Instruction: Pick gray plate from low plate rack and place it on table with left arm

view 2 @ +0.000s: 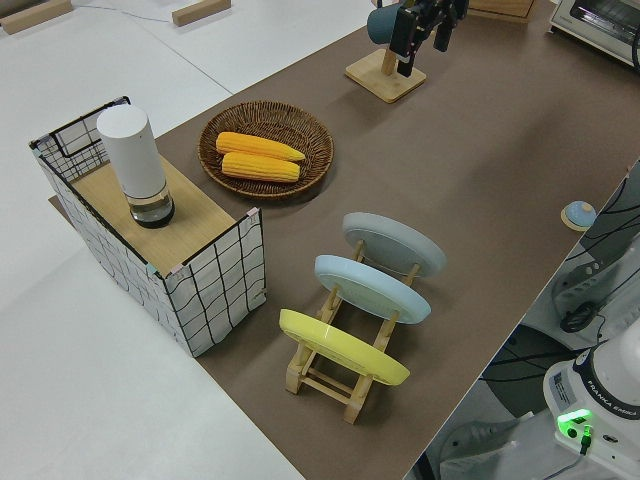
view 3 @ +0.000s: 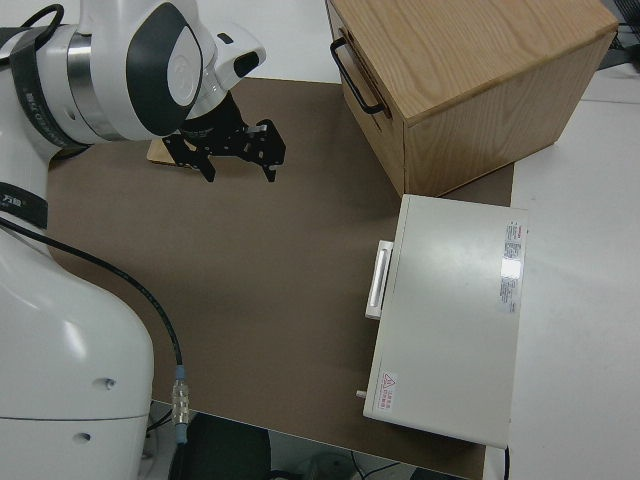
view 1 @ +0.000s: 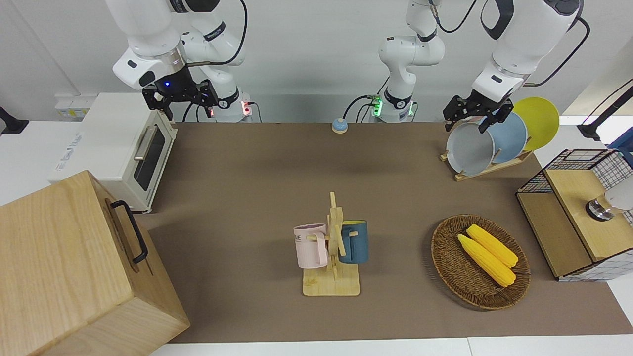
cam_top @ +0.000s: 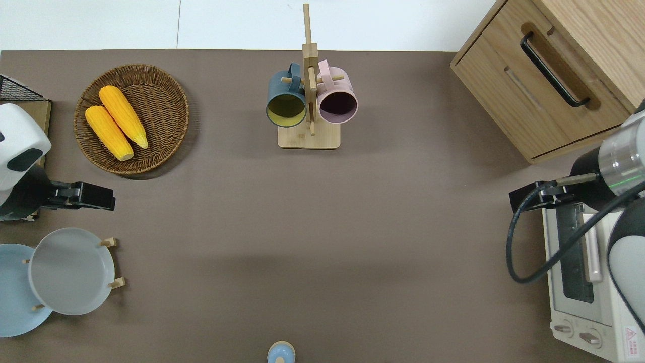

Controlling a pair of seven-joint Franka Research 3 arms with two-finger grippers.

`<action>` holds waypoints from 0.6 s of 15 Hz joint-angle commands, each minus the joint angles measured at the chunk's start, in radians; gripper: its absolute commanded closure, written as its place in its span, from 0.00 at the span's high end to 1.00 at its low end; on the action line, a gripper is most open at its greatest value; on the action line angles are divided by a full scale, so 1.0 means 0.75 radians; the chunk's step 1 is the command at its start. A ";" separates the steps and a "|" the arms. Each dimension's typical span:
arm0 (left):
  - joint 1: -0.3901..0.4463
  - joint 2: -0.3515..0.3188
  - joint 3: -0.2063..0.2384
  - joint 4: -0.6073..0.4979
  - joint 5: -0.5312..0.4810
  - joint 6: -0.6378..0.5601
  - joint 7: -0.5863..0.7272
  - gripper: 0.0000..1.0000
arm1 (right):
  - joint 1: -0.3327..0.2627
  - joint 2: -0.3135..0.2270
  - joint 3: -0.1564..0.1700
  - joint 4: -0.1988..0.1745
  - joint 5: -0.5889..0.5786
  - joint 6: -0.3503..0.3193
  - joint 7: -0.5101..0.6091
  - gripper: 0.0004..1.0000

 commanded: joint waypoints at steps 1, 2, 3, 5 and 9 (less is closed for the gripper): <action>0.008 0.000 -0.008 -0.005 0.011 0.003 -0.014 1.00 | -0.031 -0.003 0.026 0.010 -0.007 -0.014 0.016 0.98; 0.008 0.000 -0.008 -0.005 0.021 0.003 -0.016 1.00 | -0.031 -0.003 0.028 0.010 -0.007 -0.014 0.016 0.98; 0.008 0.000 -0.008 -0.005 0.023 0.003 -0.016 1.00 | -0.031 -0.003 0.026 0.010 -0.007 -0.016 0.016 0.98; 0.006 -0.002 -0.008 -0.011 0.023 0.003 -0.018 1.00 | -0.031 -0.003 0.028 0.010 -0.007 -0.014 0.016 0.98; 0.008 -0.009 -0.008 -0.013 0.078 -0.017 -0.034 1.00 | -0.031 -0.003 0.028 0.008 -0.007 -0.016 0.016 0.98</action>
